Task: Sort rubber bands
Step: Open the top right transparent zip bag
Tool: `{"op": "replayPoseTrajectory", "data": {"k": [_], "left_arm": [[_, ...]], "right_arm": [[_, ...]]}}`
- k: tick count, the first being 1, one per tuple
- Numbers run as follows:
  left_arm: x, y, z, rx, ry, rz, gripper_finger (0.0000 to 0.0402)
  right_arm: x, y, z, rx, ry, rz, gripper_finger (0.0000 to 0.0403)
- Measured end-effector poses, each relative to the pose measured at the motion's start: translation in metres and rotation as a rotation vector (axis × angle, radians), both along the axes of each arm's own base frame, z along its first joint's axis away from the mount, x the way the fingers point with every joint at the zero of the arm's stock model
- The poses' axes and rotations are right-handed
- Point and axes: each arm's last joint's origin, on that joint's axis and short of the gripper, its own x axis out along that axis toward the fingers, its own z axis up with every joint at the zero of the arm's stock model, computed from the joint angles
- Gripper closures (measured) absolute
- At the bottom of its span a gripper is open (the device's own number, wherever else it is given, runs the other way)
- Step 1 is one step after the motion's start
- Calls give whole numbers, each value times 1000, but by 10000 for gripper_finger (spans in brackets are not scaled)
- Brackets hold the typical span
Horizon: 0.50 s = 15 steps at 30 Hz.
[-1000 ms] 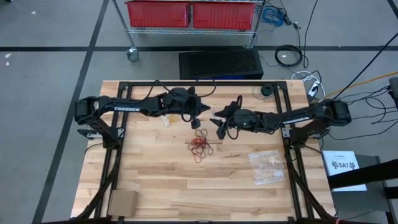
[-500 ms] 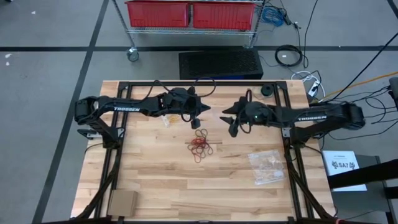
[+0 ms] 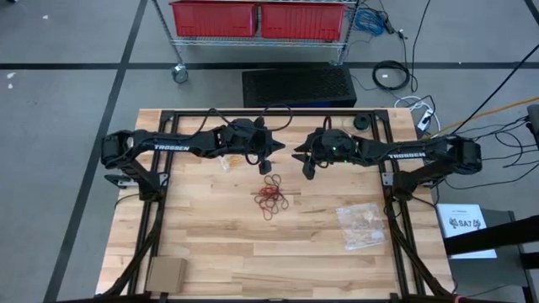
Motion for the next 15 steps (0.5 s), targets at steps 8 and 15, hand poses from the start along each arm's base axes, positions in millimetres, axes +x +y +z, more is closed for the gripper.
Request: {"op": "replayPoseTrajectory", "data": {"k": [8,15], "left_arm": [[0,0,1,18,1,-6,402],[0,0,1,18,3,-7,402]], "right_arm": [[-7,1,12,-36,-33,17,374],[-9,2,17,-43,-54,25,306]]}}
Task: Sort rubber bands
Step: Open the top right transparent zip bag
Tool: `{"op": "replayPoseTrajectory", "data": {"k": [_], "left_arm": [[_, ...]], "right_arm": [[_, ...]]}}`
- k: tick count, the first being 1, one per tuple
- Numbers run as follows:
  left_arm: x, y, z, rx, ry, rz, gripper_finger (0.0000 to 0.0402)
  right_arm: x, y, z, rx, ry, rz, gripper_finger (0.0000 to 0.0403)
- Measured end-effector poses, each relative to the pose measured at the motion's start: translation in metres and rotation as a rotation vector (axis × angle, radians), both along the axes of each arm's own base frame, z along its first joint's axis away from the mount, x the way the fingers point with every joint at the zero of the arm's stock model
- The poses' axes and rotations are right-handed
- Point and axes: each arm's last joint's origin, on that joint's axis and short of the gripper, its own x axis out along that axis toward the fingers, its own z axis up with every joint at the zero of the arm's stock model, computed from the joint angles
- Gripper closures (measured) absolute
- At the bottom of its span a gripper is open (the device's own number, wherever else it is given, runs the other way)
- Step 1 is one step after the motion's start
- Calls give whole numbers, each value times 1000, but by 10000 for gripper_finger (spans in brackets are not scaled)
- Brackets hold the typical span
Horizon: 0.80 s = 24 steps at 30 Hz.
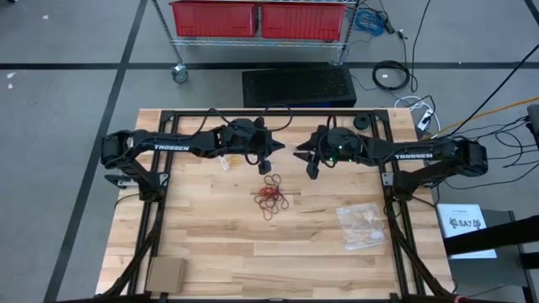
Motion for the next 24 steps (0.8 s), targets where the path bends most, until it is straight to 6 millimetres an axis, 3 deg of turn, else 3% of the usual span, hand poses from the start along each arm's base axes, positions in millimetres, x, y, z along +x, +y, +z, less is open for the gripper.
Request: {"op": "replayPoseTrajectory", "data": {"k": [7,11,16,24], "left_arm": [[0,0,1,7,-10,-7,402],[0,0,2,8,-18,-7,402],[1,-1,2,-4,-23,-25,402],[1,0,3,4,-28,-31,396]], "right_arm": [[2,-1,-2,12,-6,-16,286],[6,-3,-7,5,6,-34,316],[6,-3,-5,-30,-3,-46,393],[4,-2,24,-31,133,-24,401]]}}
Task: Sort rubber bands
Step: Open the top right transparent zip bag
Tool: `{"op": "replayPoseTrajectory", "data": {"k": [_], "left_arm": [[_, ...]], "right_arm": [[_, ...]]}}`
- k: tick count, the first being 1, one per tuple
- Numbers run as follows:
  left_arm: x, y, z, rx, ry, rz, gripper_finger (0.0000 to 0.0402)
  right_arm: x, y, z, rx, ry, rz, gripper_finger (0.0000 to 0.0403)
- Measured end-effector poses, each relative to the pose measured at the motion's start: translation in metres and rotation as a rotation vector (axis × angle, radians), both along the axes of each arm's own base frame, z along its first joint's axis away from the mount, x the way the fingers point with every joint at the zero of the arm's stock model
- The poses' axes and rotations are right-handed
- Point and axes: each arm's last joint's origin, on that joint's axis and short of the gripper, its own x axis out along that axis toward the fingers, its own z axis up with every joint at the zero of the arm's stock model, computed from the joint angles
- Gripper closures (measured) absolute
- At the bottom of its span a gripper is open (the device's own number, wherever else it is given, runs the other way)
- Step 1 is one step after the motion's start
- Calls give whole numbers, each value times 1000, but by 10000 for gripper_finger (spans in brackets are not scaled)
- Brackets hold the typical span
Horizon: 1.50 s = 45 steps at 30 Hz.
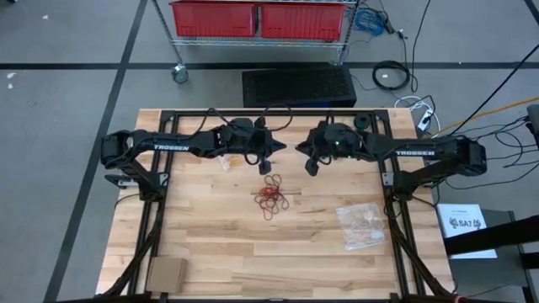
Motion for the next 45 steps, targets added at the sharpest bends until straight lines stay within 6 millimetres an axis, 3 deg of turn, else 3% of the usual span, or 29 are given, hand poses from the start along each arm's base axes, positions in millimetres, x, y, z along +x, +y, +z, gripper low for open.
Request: {"op": "replayPoseTrajectory", "data": {"k": [8,11,14,20,25,35,45], "left_arm": [[-1,-1,-2,25,28,-39,334],[-1,-2,-2,17,25,-63,304],[0,-2,2,-15,10,-86,275],[1,-4,4,-66,9,-136,240],[-2,-5,-5,-112,93,-126,237],[-2,-6,-7,-157,103,-141,237],[2,-4,-20,-151,162,-104,251]], "right_arm": [[-8,4,57,28,142,86,402],[-10,5,68,55,186,129,403],[-8,4,67,85,270,149,403],[14,-1,46,115,416,193,403],[32,-5,40,128,481,239,403],[63,-17,34,135,584,260,403],[67,-17,42,128,576,272,403]]}}
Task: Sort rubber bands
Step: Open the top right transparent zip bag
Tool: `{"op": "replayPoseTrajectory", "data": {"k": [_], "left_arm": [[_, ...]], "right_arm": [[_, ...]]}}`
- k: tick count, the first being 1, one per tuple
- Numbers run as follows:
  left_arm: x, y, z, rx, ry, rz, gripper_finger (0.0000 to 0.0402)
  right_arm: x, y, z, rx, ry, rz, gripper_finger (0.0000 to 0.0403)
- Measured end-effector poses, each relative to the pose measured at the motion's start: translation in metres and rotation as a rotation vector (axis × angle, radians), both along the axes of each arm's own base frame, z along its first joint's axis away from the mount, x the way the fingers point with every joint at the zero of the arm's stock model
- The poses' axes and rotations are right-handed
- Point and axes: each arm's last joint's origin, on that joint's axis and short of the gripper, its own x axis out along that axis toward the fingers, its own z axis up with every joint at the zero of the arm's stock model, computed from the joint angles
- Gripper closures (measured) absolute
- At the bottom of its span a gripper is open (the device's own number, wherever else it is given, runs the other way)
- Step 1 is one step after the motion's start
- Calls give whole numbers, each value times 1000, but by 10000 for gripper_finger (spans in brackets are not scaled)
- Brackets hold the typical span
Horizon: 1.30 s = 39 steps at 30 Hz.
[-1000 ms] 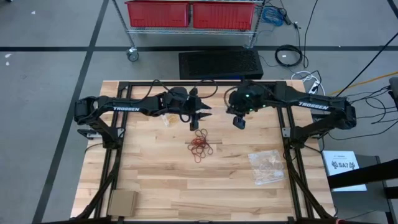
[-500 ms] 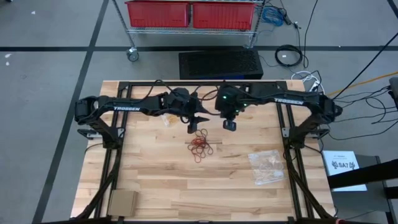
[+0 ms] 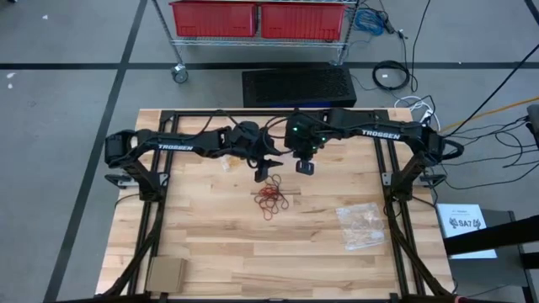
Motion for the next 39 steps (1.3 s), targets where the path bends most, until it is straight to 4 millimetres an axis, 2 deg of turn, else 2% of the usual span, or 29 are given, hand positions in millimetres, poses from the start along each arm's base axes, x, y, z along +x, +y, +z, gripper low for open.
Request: {"op": "replayPoseTrajectory", "data": {"k": [5,12,17,23,26,28,31,34,39], "left_arm": [[1,0,2,10,-28,3,299],[3,2,6,55,-64,9,393],[2,5,6,87,-60,27,398],[2,6,5,102,-56,22,399],[2,6,5,104,-56,21,400],[2,6,6,105,-61,21,400],[2,8,6,105,-63,26,400],[1,11,6,104,-62,34,400],[1,11,6,101,-63,34,401]], "right_arm": [[0,0,0,2,-2,2,403],[0,2,0,2,-1,7,394],[-7,7,4,4,34,15,347],[-31,12,26,11,21,-17,282],[-44,13,37,-13,3,-40,272],[-54,15,37,-39,0,-55,280],[-66,17,26,-58,-39,-67,322],[-77,21,3,-53,-105,-74,383],[-88,26,-41,34,-343,-118,398]]}}
